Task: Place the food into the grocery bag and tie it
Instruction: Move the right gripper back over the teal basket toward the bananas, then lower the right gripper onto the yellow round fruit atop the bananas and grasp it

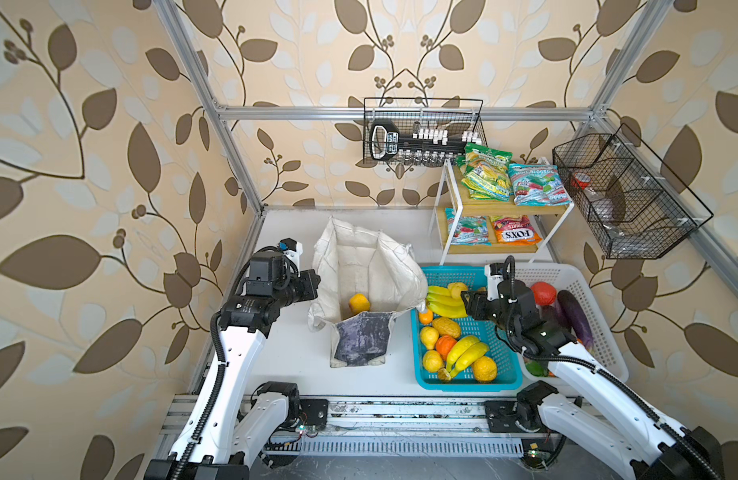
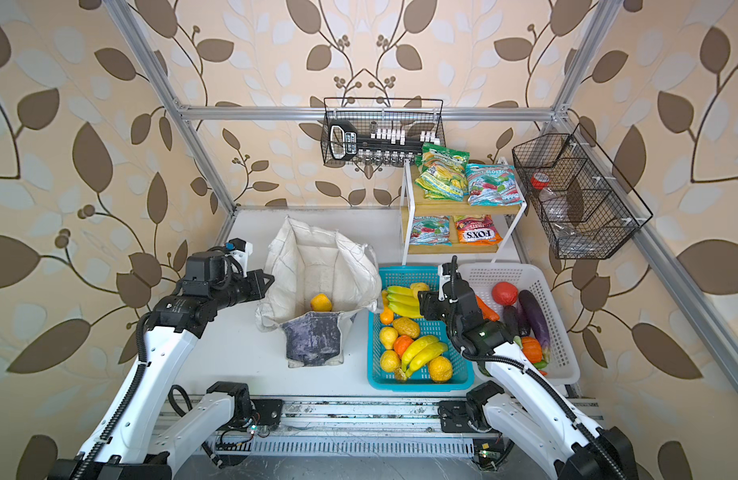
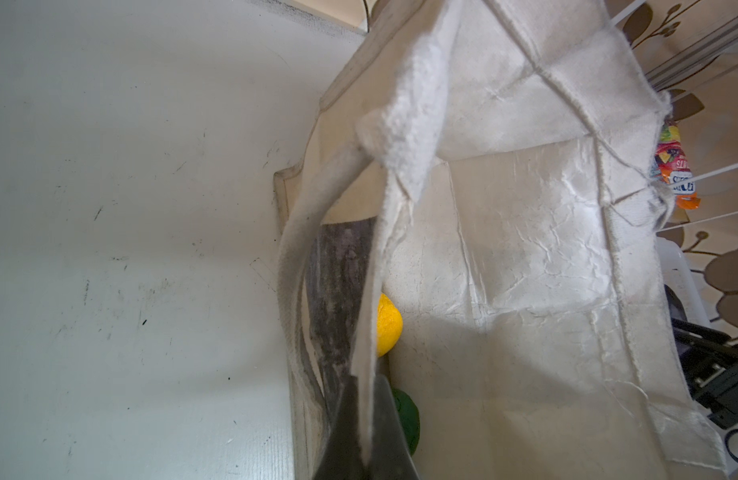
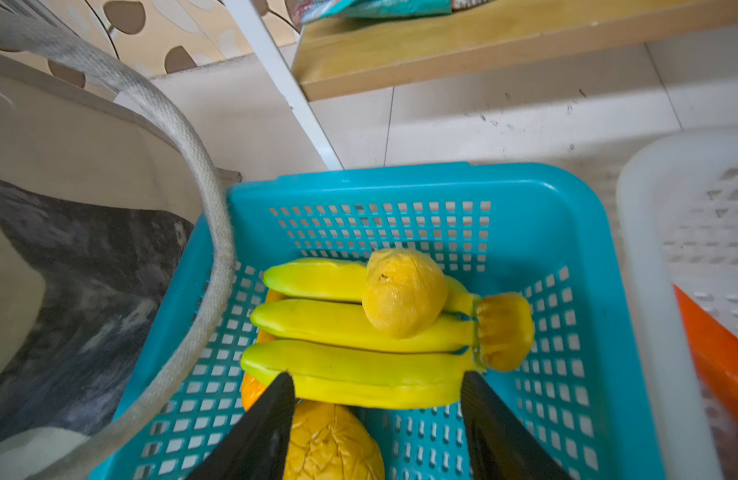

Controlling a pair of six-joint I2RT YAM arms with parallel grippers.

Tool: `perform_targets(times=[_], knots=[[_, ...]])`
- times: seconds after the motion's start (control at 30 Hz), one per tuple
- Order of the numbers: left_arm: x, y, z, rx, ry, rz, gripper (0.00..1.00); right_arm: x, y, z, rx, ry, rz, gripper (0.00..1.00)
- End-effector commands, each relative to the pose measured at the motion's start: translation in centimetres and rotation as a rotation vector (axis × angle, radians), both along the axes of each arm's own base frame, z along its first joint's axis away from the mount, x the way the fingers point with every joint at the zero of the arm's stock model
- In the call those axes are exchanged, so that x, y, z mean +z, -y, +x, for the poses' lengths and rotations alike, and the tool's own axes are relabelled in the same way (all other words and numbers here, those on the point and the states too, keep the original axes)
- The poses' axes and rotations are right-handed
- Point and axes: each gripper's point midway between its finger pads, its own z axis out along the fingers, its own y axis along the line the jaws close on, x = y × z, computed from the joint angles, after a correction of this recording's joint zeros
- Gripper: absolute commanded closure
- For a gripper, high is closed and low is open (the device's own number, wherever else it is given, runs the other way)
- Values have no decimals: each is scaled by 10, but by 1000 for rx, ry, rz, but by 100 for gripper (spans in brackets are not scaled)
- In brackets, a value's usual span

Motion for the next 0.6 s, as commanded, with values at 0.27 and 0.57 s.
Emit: perform_targets(times=[0.27, 0.57], knots=[[8, 6, -3, -43, 33, 3, 100, -28, -12, 28, 20, -42, -98, 28], [5, 5, -2, -41, 25, 10, 100, -42, -18, 41, -5, -52, -121, 25]])
